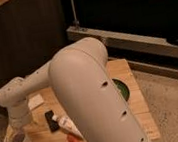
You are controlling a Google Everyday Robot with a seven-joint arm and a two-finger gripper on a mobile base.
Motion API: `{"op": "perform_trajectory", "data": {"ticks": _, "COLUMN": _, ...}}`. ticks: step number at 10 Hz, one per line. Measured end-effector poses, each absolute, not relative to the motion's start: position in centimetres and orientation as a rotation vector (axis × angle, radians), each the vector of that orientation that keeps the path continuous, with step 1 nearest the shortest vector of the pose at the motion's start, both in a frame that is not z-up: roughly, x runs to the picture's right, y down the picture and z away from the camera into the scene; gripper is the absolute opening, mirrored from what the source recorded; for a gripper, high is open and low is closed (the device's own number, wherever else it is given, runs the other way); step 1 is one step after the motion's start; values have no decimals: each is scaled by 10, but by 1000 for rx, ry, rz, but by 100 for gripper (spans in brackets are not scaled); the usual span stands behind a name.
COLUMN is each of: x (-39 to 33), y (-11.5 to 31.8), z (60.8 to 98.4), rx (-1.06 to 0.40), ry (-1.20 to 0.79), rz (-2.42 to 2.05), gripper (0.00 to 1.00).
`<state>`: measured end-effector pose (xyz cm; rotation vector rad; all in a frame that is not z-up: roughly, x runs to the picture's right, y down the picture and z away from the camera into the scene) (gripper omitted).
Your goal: Place the ceramic cup in the ceramic bowl
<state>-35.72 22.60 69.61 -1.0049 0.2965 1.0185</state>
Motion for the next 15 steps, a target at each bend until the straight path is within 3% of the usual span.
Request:
{"op": "perform_trajectory", "data": {"ticks": 11, "x": -343, "y": 236, "z": 721, "rx": -975, "ry": 320, "rz": 1054, "gripper": 77}}
{"op": "perform_trajectory", "data": {"ticks": 12, "x": -344, "y": 238, "z": 723, "rx": -977, "ry": 324, "rz": 1054, "gripper": 72}}
{"op": "perform_trajectory", "data": {"ticks": 15, "x": -344, "y": 242, "z": 730, "rx": -987, "ry": 343, "rz": 1051, "gripper": 39}}
